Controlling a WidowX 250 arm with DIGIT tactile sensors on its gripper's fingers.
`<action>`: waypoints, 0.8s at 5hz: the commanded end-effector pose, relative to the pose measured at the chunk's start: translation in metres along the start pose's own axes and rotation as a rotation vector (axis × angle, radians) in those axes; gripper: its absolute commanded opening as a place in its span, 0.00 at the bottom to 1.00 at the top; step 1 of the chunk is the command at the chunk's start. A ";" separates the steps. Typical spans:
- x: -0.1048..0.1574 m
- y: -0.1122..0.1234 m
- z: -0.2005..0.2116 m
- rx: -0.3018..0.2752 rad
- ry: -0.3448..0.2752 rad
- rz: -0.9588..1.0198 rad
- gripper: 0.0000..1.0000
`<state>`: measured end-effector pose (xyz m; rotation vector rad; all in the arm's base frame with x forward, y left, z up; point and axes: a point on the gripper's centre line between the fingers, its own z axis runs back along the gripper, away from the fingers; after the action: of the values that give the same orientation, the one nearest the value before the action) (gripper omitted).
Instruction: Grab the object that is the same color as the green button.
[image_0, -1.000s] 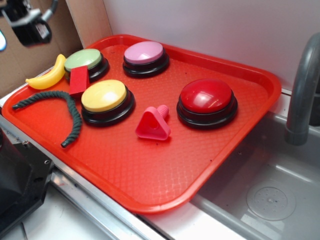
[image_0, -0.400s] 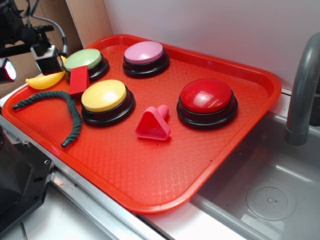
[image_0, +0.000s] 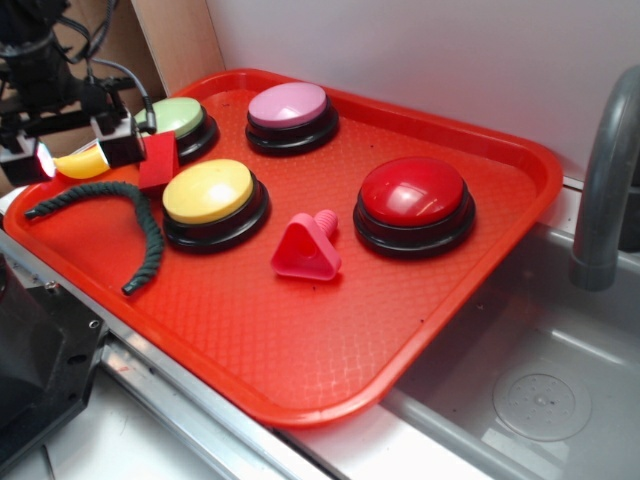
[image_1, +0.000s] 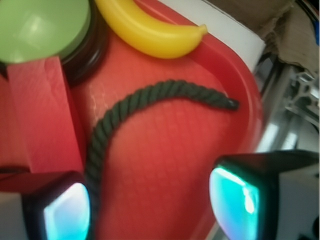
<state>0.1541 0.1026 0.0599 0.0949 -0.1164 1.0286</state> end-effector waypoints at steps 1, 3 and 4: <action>0.012 0.001 -0.018 0.025 -0.016 0.023 1.00; 0.017 -0.007 -0.042 0.005 -0.017 0.009 1.00; 0.019 -0.016 -0.046 -0.032 -0.006 -0.021 1.00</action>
<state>0.1840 0.1133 0.0132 0.0610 -0.1274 1.0130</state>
